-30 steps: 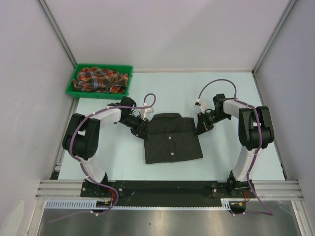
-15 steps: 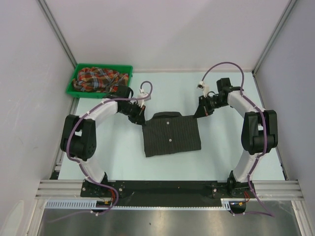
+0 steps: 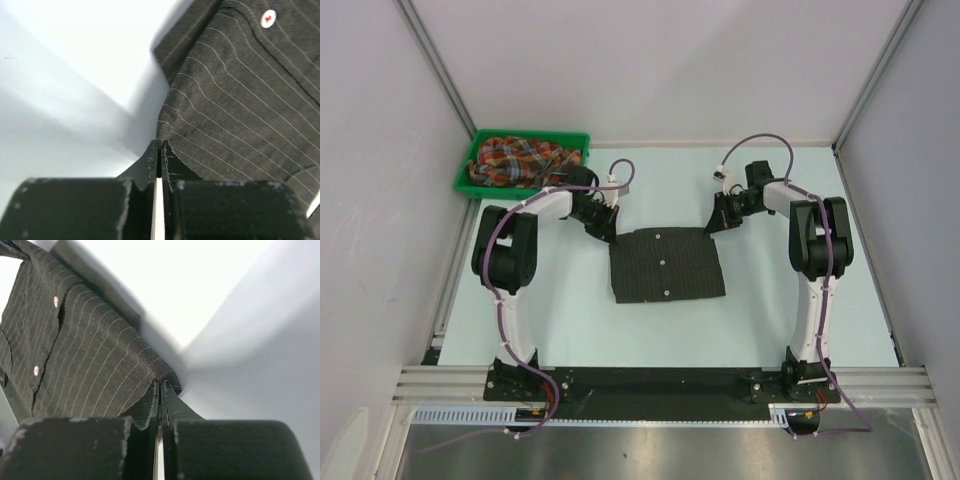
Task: Fold and stack the long sleeve shirts
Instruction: Fold the shirt
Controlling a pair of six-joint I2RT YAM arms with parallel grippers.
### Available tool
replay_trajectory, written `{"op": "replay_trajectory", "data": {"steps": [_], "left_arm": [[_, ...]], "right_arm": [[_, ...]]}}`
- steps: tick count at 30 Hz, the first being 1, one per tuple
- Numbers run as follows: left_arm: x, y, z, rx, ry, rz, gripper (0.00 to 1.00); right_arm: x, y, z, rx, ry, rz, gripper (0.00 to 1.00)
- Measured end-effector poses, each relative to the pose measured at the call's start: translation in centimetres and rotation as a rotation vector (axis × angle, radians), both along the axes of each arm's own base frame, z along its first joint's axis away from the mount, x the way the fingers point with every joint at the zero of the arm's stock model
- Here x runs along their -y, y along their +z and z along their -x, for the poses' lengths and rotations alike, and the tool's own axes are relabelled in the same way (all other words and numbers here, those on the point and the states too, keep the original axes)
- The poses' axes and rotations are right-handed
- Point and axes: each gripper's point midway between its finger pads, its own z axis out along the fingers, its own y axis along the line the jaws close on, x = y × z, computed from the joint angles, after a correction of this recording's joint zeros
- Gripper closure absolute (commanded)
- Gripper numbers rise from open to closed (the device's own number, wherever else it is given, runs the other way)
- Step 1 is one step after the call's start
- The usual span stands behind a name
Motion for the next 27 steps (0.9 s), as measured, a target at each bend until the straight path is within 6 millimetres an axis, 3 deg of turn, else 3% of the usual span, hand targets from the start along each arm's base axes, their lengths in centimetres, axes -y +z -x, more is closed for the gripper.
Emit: {"op": "replay_trajectory", "data": {"steps": [8, 12, 16, 18, 22, 27], "left_arm": [[0.1, -0.5, -0.3, -0.009, 0.005, -0.002, 0.98], [0.1, 0.5, -0.6, 0.013, 0.007, 0.003, 1.00], [0.6, 2.2, -2.1, 0.061, 0.013, 0.022, 1.00], [0.9, 2.9, -2.7, 0.081, 0.017, 0.034, 0.97], [1.3, 3.3, -3.3, 0.089, 0.017, 0.050, 0.93], [1.6, 1.5, -4.0, 0.050, 0.027, 0.050, 0.94]], "right_arm": [[-0.1, -0.2, -0.2, -0.011, -0.028, -0.011, 1.00], [0.1, 1.5, -0.3, 0.006, -0.053, -0.034, 1.00], [0.7, 4.1, -1.1, 0.074, -0.078, -0.057, 1.00], [1.0, 4.5, -1.6, 0.090, -0.089, -0.061, 1.00], [1.5, 3.6, -1.8, 0.076, -0.104, -0.051, 1.00], [1.9, 1.3, -2.0, 0.040, -0.136, -0.019, 1.00]]}}
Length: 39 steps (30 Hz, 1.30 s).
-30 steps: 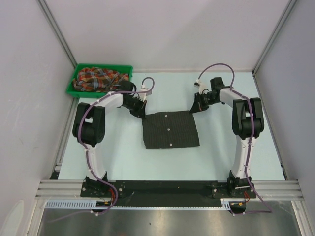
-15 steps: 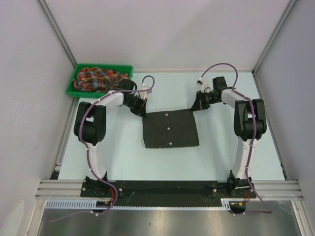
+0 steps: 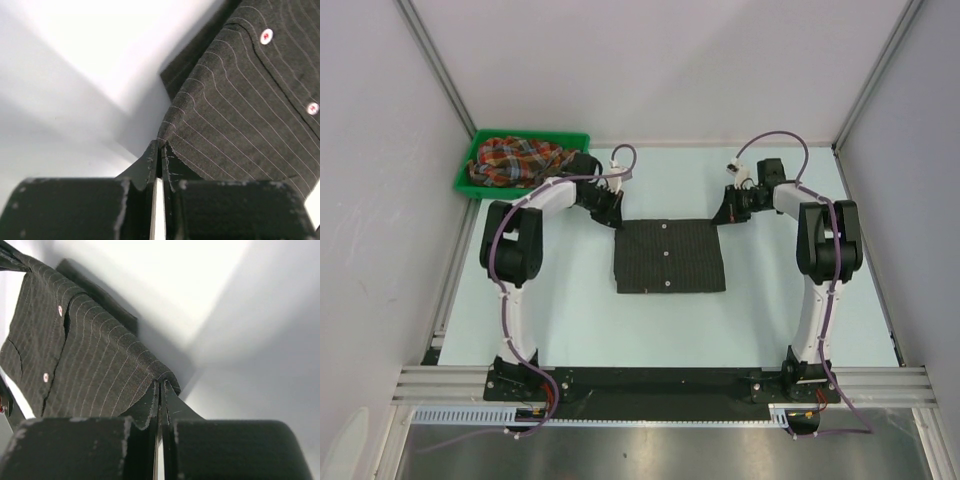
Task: Fold and stack the long sleeve shirts
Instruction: Fold the shirt
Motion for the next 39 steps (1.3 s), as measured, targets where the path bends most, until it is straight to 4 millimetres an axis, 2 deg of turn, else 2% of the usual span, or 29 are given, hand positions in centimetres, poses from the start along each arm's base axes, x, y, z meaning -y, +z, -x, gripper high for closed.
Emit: {"op": "replay_trajectory", "data": {"steps": [2, 4, 7, 8, 9, 10, 11, 12, 13, 14, 15, 16, 18, 20, 22, 24, 25, 26, 28, 30, 33, 36, 39], "left_arm": [[0.1, -0.9, -0.3, -0.019, 0.005, -0.001, 0.94], [0.3, -1.6, -0.6, -0.034, 0.013, -0.001, 0.90], [0.2, -1.9, -0.6, -0.047, 0.021, -0.004, 0.71], [0.1, -1.8, -0.6, -0.049, 0.029, -0.003, 0.57], [0.0, -1.7, -0.8, -0.037, 0.037, 0.003, 0.51], [-0.4, -1.4, -0.5, -0.032, 0.058, 0.013, 0.44], [-0.8, -1.1, 0.0, -0.034, 0.071, 0.022, 0.28], [-1.4, -0.4, 0.7, -0.032, 0.091, 0.040, 0.20], [-2.0, 0.4, 1.4, -0.031, 0.104, 0.056, 0.10], [-2.7, 2.0, 2.7, -0.028, 0.127, 0.082, 0.04], [-3.0, 3.9, 3.5, -0.003, 0.136, 0.115, 0.02], [-3.0, 5.6, 4.3, 0.021, 0.139, 0.147, 0.01], [-1.9, 9.9, 6.8, 0.090, 0.116, 0.236, 0.01], [0.9, 13.0, 10.6, 0.122, 0.040, 0.343, 0.01], [4.2, 14.2, 14.6, 0.103, -0.058, 0.450, 0.01], [7.3, 13.5, 19.3, -0.010, -0.149, 0.539, 0.00], [8.2, 12.6, 20.8, -0.078, -0.168, 0.558, 0.01], [8.8, 11.7, 21.9, -0.147, -0.171, 0.569, 0.00], [9.5, 10.1, 22.5, -0.244, -0.149, 0.586, 0.01], [9.8, 8.3, 21.7, -0.312, -0.098, 0.587, 0.01], [9.4, 4.8, 19.8, -0.377, -0.009, 0.565, 0.01], [7.1, 0.3, 17.6, -0.458, 0.140, 0.517, 0.01], [4.9, 0.2, 16.2, -0.480, 0.194, 0.544, 0.01]], "right_arm": [[0.2, -0.7, -0.1, -0.015, -0.018, 0.008, 1.00], [0.3, -1.0, -0.1, -0.025, -0.036, 0.015, 0.85], [0.4, -1.0, -0.3, -0.032, -0.057, 0.016, 0.58], [0.6, -1.0, -0.4, -0.033, -0.066, 0.017, 0.51], [0.9, -0.8, -0.5, -0.032, -0.077, 0.018, 0.39], [1.3, -0.5, -0.6, -0.033, -0.088, 0.016, 0.34], [1.6, 0.0, -0.5, -0.035, -0.098, 0.013, 0.29], [2.1, 0.9, -0.4, -0.027, -0.110, 0.011, 0.16], [2.7, 2.1, -0.2, -0.016, -0.123, -0.002, 0.11], [3.3, 4.1, 0.4, 0.004, -0.138, -0.026, 0.04], [3.6, 5.9, 0.9, 0.018, -0.153, -0.049, 0.00], [3.7, 8.9, 2.2, 0.070, -0.157, -0.091, 0.00], [3.5, 12.3, 4.2, 0.103, -0.171, -0.154, 0.00], [1.2, 14.9, 7.0, 0.126, -0.135, -0.237, 0.00], [-3.1, 15.7, 11.0, 0.093, -0.045, -0.335, 0.00], [-7.1, 14.1, 14.9, -0.021, 0.049, -0.408, 0.00], [-8.6, 12.7, 16.6, -0.100, 0.079, -0.429, 0.00], [-9.7, 11.1, 18.1, -0.186, 0.096, -0.439, 0.00], [-10.9, 8.4, 19.9, -0.321, 0.091, -0.443, 0.00], [-11.7, 6.3, 20.7, -0.415, 0.084, -0.444, 0.00], [-11.9, 3.6, 19.7, -0.481, 0.056, -0.456, 0.00], [-10.9, 1.1, 18.8, -0.556, 0.026, -0.482, 0.00], [-9.6, 1.3, 17.7, -0.547, 0.049, -0.527, 0.00]]}}
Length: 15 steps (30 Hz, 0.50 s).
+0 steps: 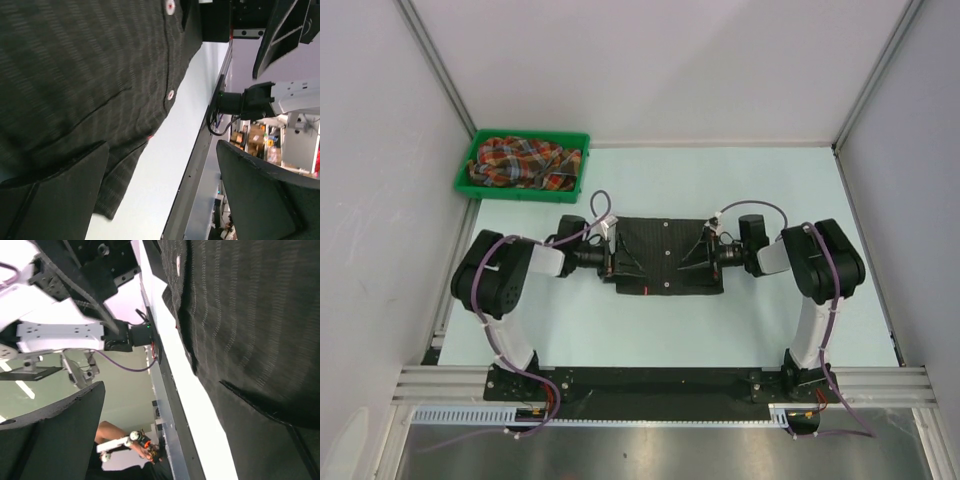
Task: Fold and stack the long sleeve shirts
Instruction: Fold the shirt
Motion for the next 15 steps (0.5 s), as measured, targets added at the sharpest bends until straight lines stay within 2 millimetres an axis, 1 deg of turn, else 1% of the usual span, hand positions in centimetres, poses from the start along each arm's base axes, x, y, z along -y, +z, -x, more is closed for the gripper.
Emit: {"op": "replay_trajectory", "data": {"steps": [3, 7, 9, 10, 11, 12, 14, 15], "left_arm": [[-1.6, 0.0, -0.5, -0.010, 0.043, -0.011, 0.01], [-3.8, 0.6, 0.2, 0.036, 0.080, -0.055, 0.00], [-4.5, 1.8, 0.6, 0.084, 0.085, -0.082, 0.01], [-4.5, 2.8, 0.7, 0.130, 0.077, -0.082, 0.01], [-4.1, 4.1, 0.9, 0.176, 0.058, -0.079, 0.01], [-3.4, 5.6, 1.2, 0.227, 0.030, -0.069, 0.01], [-1.1, 8.7, 1.6, 0.332, -0.045, -0.036, 0.01], [-0.2, 9.6, 1.6, 0.366, -0.069, -0.025, 0.01]], "right_arm": [[2.0, 0.0, -1.1, -0.004, -0.029, -0.012, 0.01], [5.1, 0.0, -2.4, 0.001, -0.099, 0.032, 0.00], [6.6, 0.8, -2.7, 0.015, -0.137, 0.089, 0.00], [6.8, 1.7, -2.9, 0.043, -0.144, 0.105, 0.00], [6.8, 2.6, -3.0, 0.074, -0.144, 0.111, 0.00], [6.6, 4.0, -3.3, 0.114, -0.141, 0.109, 0.00], [5.5, 6.9, -4.5, 0.210, -0.127, 0.091, 0.00], [4.8, 8.0, -5.0, 0.246, -0.122, 0.078, 0.00]]}}
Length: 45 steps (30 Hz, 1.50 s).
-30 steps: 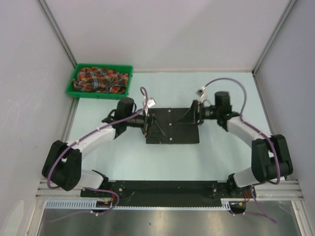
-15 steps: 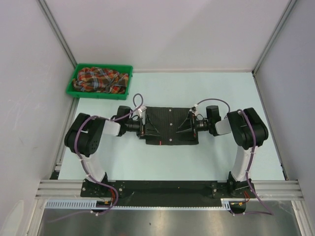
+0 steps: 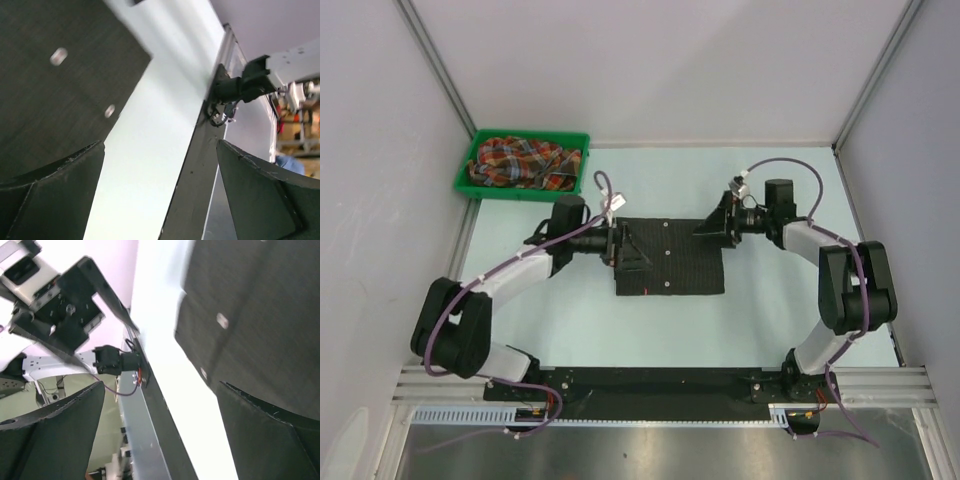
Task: Fold and stack the long sleeve shirts
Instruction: Fold the shirt
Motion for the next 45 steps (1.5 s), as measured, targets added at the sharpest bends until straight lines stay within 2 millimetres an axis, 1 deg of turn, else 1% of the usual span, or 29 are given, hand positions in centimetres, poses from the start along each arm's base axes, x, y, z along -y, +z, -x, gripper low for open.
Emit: {"op": "replay_trajectory", "data": {"steps": [2, 3, 5, 7, 9, 10, 11, 12, 15, 17, 19, 21, 23, 25, 27, 28, 29, 30, 31, 32, 34, 35, 37, 38, 39, 40, 42, 43, 45], "left_arm": [[2.3, 1.7, -0.3, 0.057, -0.051, 0.023, 0.01], [3.2, 2.0, -0.7, 0.065, -0.063, 0.036, 0.01], [4.3, 1.2, -2.4, 0.046, -0.050, 0.045, 0.01], [4.5, -1.4, -4.6, -0.022, -0.001, 0.033, 0.01], [4.0, -4.6, -6.4, -0.108, 0.056, 0.011, 0.01], [3.2, -6.9, -7.3, -0.171, 0.101, -0.008, 0.01], [2.2, -8.8, -7.9, -0.224, 0.139, -0.027, 0.01], [1.3, -9.7, -8.2, -0.271, 0.156, -0.017, 0.01], [-0.7, -9.3, -9.3, -0.280, 0.196, 0.007, 0.01], [-2.1, -9.4, -9.4, -0.284, 0.219, 0.002, 0.02], [-3.0, -9.1, -8.7, -0.268, 0.218, -0.011, 0.04], [-3.3, -8.6, -7.6, -0.246, 0.202, -0.028, 0.09], [-2.9, -7.4, -6.5, -0.207, 0.164, -0.041, 0.09], [-1.9, -5.8, -6.0, -0.145, 0.116, -0.042, 0.09], [-0.6, -4.1, -6.3, -0.083, 0.078, -0.032, 0.08], [0.4, -2.8, -7.0, -0.041, 0.059, -0.021, 0.08], [0.8, -2.4, -7.5, -0.023, 0.053, -0.015, 0.07], [1.5, -1.8, -8.4, 0.003, 0.044, -0.004, 0.07], [2.1, -1.5, -9.4, 0.022, 0.043, 0.005, 0.06], [2.5, -1.6, -10.5, 0.030, 0.052, 0.009, 0.05], [2.8, -2.8, -12.6, 0.019, 0.084, 0.004, 0.06], [2.8, -3.6, -13.3, 0.002, 0.100, 0.000, 0.07], [2.5, -6.2, -14.8, -0.060, 0.144, -0.016, 0.09], [1.9, -8.0, -15.4, -0.106, 0.179, -0.032, 0.09], [1.4, -9.1, -15.6, -0.147, 0.203, -0.038, 0.09], [0.9, -9.4, -15.8, -0.187, 0.210, -0.017, 0.10], [0.0, -9.1, -16.5, -0.206, 0.242, 0.001, 0.09], [-0.6, -9.1, -16.9, -0.202, 0.261, 0.001, 0.07], [-1.7, -9.2, -16.9, -0.204, 0.287, -0.005, 0.05]], "right_arm": [[-1.6, 1.4, -0.7, 0.049, 0.023, -0.021, 0.00], [-2.5, 1.6, -1.0, 0.058, 0.035, -0.031, 0.00], [-3.9, 0.8, -1.9, 0.046, 0.050, -0.043, 0.00], [-4.8, -0.9, -2.9, 0.015, 0.054, -0.046, 0.00], [-5.0, -3.9, -4.3, -0.046, 0.036, -0.038, 0.00], [-4.7, -6.0, -5.0, -0.089, 0.015, -0.025, 0.00], [-4.1, -7.5, -5.4, -0.127, -0.003, -0.015, 0.00], [-3.4, -8.0, -5.5, -0.160, -0.004, -0.026, 0.00], [-1.6, -7.6, -7.0, -0.145, -0.019, -0.031, 0.02], [0.6, -7.7, -8.8, -0.115, -0.072, 0.001, 0.03], [2.7, -7.9, -10.2, -0.104, -0.125, 0.037, 0.05], [4.2, -7.7, -11.2, -0.096, -0.163, 0.056, 0.05], [4.8, -7.2, -11.8, -0.085, -0.186, 0.065, 0.05], [3.9, -6.2, -11.2, -0.081, -0.185, 0.056, 0.05], [2.1, -4.8, -9.8, -0.066, -0.159, 0.034, 0.05], [0.4, -3.7, -8.9, -0.057, -0.129, 0.014, 0.05], [-0.2, -3.2, -8.7, -0.048, -0.118, 0.007, 0.04], [-1.5, -2.6, -8.4, -0.028, -0.089, -0.006, 0.04], [-2.2, -2.3, -8.3, -0.020, -0.075, -0.013, 0.04], [-3.0, -2.3, -8.4, -0.011, -0.062, -0.021, 0.04], [-3.3, -2.7, -9.1, -0.008, -0.064, -0.026, 0.04], [-3.1, -3.4, -9.8, -0.011, -0.076, -0.024, 0.04], [-2.4, -5.2, -11.2, -0.029, -0.112, -0.008, 0.04], [-1.7, -6.8, -11.9, -0.052, -0.139, 0.007, 0.04], [-1.1, -7.9, -12.2, -0.074, -0.157, 0.015, 0.04], [-0.4, -8.5, -12.4, -0.105, -0.156, 0.002, 0.04], [0.3, -8.2, -13.4, -0.087, -0.171, 0.011, 0.04], [0.8, -8.2, -14.6, -0.058, -0.193, 0.043, 0.04], [1.2, -8.4, -16.1, -0.030, -0.213, 0.081, 0.05]]}}
